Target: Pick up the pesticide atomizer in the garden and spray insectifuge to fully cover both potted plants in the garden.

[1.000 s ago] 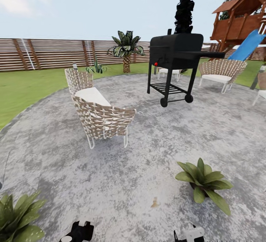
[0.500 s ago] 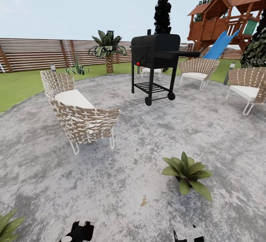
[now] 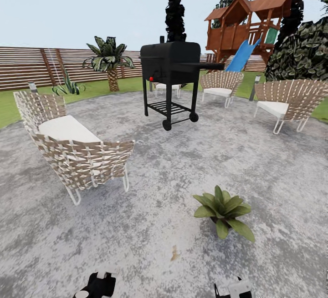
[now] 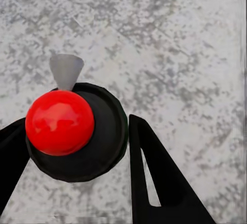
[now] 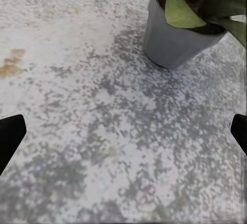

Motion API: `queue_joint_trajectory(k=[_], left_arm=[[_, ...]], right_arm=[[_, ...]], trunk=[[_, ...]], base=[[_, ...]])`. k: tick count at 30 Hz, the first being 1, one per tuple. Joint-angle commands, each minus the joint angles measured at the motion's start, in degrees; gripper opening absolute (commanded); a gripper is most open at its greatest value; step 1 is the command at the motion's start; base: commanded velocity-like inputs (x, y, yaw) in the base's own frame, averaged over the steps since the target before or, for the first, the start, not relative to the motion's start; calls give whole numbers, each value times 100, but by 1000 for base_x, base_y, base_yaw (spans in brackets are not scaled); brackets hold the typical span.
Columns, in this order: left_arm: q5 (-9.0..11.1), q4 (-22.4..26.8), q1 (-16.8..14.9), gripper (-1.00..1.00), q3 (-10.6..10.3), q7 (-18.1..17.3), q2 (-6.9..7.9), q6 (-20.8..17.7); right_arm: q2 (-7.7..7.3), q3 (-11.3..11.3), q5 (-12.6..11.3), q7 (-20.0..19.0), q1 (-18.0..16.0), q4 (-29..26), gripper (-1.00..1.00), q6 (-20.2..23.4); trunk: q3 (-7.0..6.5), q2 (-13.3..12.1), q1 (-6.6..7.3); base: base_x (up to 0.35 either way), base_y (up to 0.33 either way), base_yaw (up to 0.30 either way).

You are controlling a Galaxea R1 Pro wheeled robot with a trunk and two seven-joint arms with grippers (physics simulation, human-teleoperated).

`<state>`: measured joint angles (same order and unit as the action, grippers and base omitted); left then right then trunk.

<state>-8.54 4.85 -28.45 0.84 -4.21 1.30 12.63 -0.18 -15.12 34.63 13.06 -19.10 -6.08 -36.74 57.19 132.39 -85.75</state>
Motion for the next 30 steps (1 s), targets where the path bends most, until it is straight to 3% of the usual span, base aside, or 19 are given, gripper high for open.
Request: queue_joint_trajectory(k=[1, 24, 30], left_arm=[[-43, -1, 0, -100, 13, -9, 2, 20], [-51, -1, 1, -100, 13, -9, 2, 20], [-44, -1, 0, -100, 13, -5, 2, 20]], right_arm=[[1, -24, 61, 40, -6, 10, 100, -13], [4, -18, 61, 38, -6, 10, 100, -13], [3, -18, 61, 38, -6, 10, 100, -12]], trunk=[[5, 2, 0], [-10, 2, 0], [-37, 2, 0]], base=[[56, 13, -295], [5, 1, -295], [163, 73, -290]])
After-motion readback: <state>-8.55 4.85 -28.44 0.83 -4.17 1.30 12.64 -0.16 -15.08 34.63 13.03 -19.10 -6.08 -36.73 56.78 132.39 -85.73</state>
